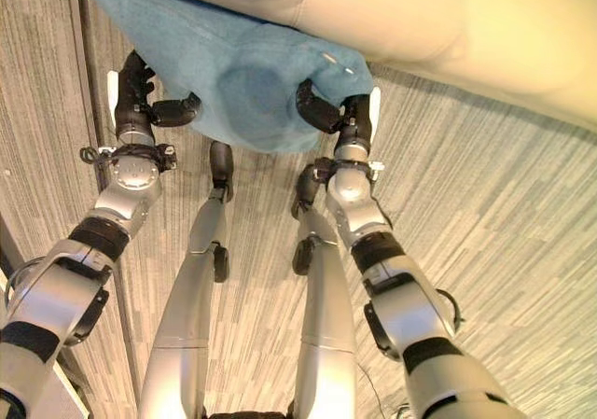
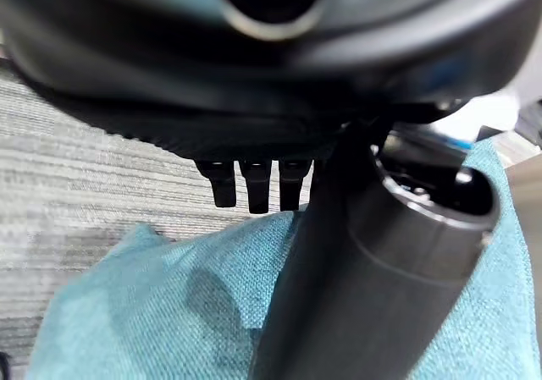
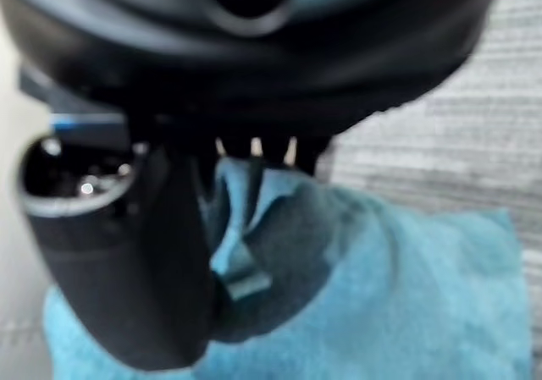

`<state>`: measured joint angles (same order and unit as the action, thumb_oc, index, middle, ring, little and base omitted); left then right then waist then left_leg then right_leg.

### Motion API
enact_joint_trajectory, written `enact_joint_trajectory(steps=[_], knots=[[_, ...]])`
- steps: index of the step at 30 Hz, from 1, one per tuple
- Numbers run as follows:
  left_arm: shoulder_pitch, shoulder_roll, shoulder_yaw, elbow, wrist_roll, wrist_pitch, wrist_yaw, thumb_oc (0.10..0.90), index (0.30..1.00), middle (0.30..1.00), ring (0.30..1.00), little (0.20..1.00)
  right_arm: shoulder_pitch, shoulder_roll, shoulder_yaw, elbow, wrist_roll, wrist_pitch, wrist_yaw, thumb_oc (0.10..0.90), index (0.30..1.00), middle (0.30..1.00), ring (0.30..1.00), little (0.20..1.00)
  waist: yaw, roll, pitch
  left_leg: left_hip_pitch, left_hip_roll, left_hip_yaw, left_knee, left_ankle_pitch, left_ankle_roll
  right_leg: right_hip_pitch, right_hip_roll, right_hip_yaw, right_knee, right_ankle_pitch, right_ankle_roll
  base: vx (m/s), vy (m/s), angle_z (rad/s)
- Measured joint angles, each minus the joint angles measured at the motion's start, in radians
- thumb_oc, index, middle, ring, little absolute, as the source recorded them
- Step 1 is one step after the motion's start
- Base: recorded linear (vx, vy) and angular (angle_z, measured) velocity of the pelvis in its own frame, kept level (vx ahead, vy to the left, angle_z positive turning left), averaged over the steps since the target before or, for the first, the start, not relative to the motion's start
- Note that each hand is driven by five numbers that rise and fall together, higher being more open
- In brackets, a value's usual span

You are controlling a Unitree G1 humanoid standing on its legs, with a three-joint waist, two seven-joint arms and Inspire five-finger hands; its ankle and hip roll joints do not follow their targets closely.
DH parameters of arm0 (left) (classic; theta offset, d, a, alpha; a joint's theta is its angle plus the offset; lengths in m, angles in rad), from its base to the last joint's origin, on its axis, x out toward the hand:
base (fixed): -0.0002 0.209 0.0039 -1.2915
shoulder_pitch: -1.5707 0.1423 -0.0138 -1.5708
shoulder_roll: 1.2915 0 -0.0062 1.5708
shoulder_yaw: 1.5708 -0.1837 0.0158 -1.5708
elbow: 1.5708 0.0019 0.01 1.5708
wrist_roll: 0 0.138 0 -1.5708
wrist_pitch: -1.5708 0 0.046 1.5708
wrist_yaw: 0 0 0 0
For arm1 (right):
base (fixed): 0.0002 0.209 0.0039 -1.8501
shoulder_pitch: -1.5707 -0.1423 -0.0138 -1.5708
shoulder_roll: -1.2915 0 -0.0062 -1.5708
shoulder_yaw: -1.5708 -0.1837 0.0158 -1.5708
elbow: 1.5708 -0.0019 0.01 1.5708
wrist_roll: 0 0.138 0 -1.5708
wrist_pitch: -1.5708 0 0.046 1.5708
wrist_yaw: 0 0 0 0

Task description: Pick up all the scattered cushions and arrange them neatly on the sofa.

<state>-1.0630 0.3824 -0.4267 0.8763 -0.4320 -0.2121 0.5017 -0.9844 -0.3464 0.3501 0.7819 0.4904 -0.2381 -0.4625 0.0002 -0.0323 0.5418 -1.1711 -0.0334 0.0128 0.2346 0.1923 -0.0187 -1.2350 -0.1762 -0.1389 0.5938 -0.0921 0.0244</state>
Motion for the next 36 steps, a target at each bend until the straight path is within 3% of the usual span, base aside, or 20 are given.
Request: enact_joint_trajectory(steps=[9,12,15,19,25,27,30,33,35,36], knots=[[0.049,-0.019,0.040,-0.096,-0.020,0.001,0.034,0.400,0.300,0.300,0.300,0.300,0.035,-0.026,-0.010,-0.030,0.039,-0.006,0.003,0.400,0.300,0.300,0.300,0.300,0.018,0.001,0.000,0.011,0.000,-0.014,-0.019,0.019,-0.005,0.008,-0.003,-0.018,0.004,-0.002,-0.004,-0.01,-0.017,0.02],[0.081,-0.021,0.044,-0.104,-0.019,0.001,0.034,0.400,0.300,0.300,0.300,0.300,0.069,-0.026,0.005,-0.038,0.036,-0.004,0.005,0.400,0.300,0.300,0.300,0.300,0.023,0.002,-0.001,0.047,0.000,-0.015,-0.030,0.025,-0.002,0.038,-0.003,-0.019,0.005,-0.002,-0.006,0.00,-0.029,0.01],[0.203,-0.017,0.076,-0.225,-0.016,0.018,0.030,0.400,0.300,0.300,0.300,0.300,0.177,0.001,-0.021,-0.109,0.033,0.004,0.025,0.400,0.300,0.300,0.300,0.300,0.023,0.002,0.000,0.142,0.000,-0.018,-0.043,0.030,-0.002,0.126,-0.005,-0.020,0.008,-0.006,-0.011,0.01,-0.038,0.04],[0.400,-0.022,0.089,-0.379,-0.014,0.012,0.029,0.400,0.300,0.300,0.300,0.300,0.369,0.012,-0.033,-0.260,-0.023,-0.023,0.039,0.400,0.300,0.300,0.300,0.300,0.022,0.010,-0.102,0.187,-0.003,-0.021,-0.048,0.010,-0.001,0.162,-0.009,-0.020,0.020,-0.033,0.002,-0.02,-0.044,0.03],[0.637,-0.056,0.098,-0.545,0.031,0.007,-0.025,0.400,0.300,0.300,0.300,0.300,0.610,0.009,-0.098,-0.436,-0.080,-0.025,0.073,0.400,0.300,0.300,0.300,0.300,0.023,0.016,-0.105,0.427,0.003,-0.022,-0.116,0.026,-0.008,0.393,0.003,-0.031,-0.026,-0.023,-0.009,-0.03,-0.077,-0.02],[0.705,-0.062,0.089,-0.544,0.025,0.008,-0.066,0.400,0.300,0.300,0.300,0.300,0.691,0.010,-0.106,-0.446,-0.083,-0.024,0.093,0.400,0.300,0.300,0.300,0.300,0.015,0.019,-0.100,0.540,0.009,-0.040,-0.145,0.027,-0.007,0.524,0.007,-0.057,-0.070,-0.030,-0.002,0.09,-0.083,0.16],[0.861,-0.065,0.062,-0.545,0.019,-0.001,-0.144,0.400,0.300,0.300,0.300,0.300,0.874,0.006,-0.121,-0.503,-0.104,-0.024,0.149,0.400,0.300,0.300,0.300,0.300,0.014,0.017,-0.178,0.679,0.014,-0.058,-0.169,-0.015,-0.011,0.688,0.017,-0.082,-0.138,-0.055,0.014,0.16,-0.109,0.11],[0.940,-0.055,0.072,-0.547,0.017,-0.001,-0.188,0.400,0.300,0.300,0.300,0.300,0.936,-0.013,-0.139,-0.525,-0.151,-0.004,0.184,0.400,0.300,0.300,0.300,0.300,0.012,0.024,-0.185,0.802,0.019,-0.059,-0.195,-0.032,-0.014,0.825,0.024,-0.095,-0.188,-0.056,0.016,0.10,-0.067,0.02],[0.991,-0.049,0.061,-0.547,0.017,-0.001,-0.210,0.400,0.300,0.300,0.300,0.300,0.986,-0.015,-0.154,-0.525,-0.188,-0.001,0.204,0.400,0.300,0.300,0.300,0.300,0.015,0.034,-0.250,0.861,0.029,-0.065,-0.231,-0.028,-0.011,0.895,0.040,-0.106,-0.243,-0.050,0.016,0.15,-0.085,0.01],[1.026,-0.049,0.071,-0.547,0.017,-0.001,-0.233,0.400,0.300,0.300,0.300,0.300,1.006,-0.015,-0.163,-0.524,-0.206,0.006,0.227,0.400,0.300,0.300,0.300,0.300,0.013,0.042,-0.261,0.933,0.037,-0.066,-0.262,-0.028,-0.012,0.981,0.055,-0.114,-0.302,-0.040,0.022,0.16,-0.065,0.04]])
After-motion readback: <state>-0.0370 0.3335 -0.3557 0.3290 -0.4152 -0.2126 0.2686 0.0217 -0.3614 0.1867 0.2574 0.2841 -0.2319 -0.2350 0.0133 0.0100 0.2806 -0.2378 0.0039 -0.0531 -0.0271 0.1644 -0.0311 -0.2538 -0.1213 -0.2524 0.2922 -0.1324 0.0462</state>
